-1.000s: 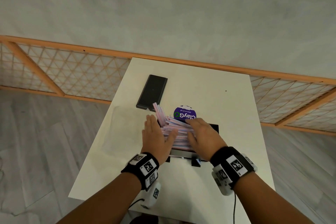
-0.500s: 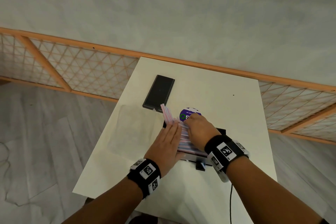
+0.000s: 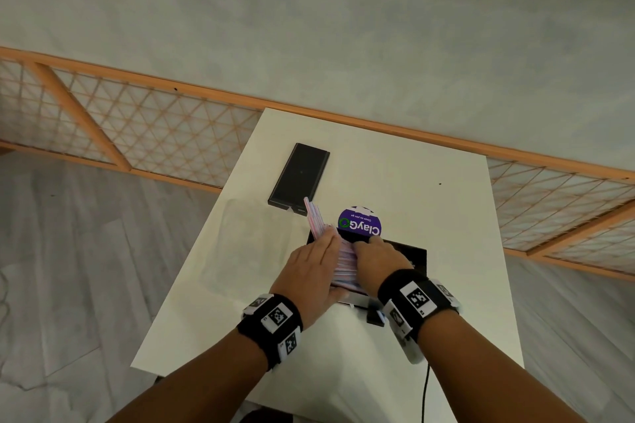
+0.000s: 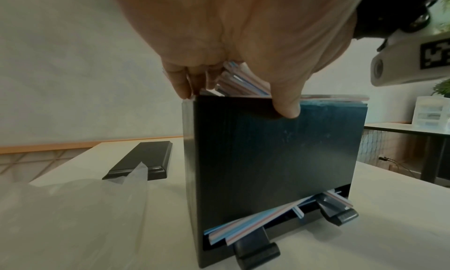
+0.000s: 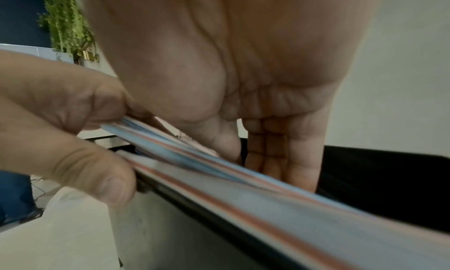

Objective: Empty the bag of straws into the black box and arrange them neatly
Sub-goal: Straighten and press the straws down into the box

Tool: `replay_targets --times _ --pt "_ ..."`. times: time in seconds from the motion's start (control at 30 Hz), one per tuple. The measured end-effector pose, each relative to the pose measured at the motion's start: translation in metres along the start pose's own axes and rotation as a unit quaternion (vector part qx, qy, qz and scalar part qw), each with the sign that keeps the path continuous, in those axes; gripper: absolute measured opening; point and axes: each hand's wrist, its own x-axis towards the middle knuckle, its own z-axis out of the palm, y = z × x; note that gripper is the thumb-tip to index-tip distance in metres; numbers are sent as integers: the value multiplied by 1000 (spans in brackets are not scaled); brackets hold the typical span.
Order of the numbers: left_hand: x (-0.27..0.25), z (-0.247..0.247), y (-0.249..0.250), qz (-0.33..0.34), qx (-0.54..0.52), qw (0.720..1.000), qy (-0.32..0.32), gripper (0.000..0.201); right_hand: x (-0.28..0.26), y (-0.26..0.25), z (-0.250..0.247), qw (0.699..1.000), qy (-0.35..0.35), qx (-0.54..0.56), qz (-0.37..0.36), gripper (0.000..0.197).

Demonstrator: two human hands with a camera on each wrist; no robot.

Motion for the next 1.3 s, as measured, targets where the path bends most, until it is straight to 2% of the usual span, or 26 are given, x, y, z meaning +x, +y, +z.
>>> replay_targets --times 0.2,0.37,0.47,0.53,0.57,0.6,0.63,0.83,0.93,1.07,1.23,1.3 --pt "-3 13 1 37 90 994 49 87 -3 5 -1 997 -18 -51 -47 36" --pt "-3 19 -1 67 107 989 73 65 9 7 -4 993 -56 -52 -87 22" --pt "-2 21 -3 71 120 988 67 62 13 0 -4 995 -83 4 -55 19" --pt "-2 23 -5 75 132 986 62 63 14 -3 -8 991 -107 53 -59 28" --pt "-2 24 -6 75 135 986 58 63 18 -5 -10 987 -113 110 -36 31" --pt "-2 25 -6 73 133 987 53 62 22 -9 -15 980 -100 173 -16 34" --pt "-1 25 -7 69 127 988 49 61 29 -8 -17 978 -86 191 -17 36" --pt "-1 33 -10 59 92 994 27 64 43 -24 -35 970 -177 167 -21 38" --pt "-2 34 -11 56 90 994 4 68 48 -29 -38 967 -199 153 -30 36" --pt "-2 32 -11 66 85 994 -19 61 51 -32 -35 953 -222 198 -50 40" --pt "-4 30 -11 73 68 995 -19 55 45 -39 -38 970 -185 149 -43 42" --pt "-6 28 -9 78 66 995 -12 49 42 -41 -39 976 -163 135 -53 36"
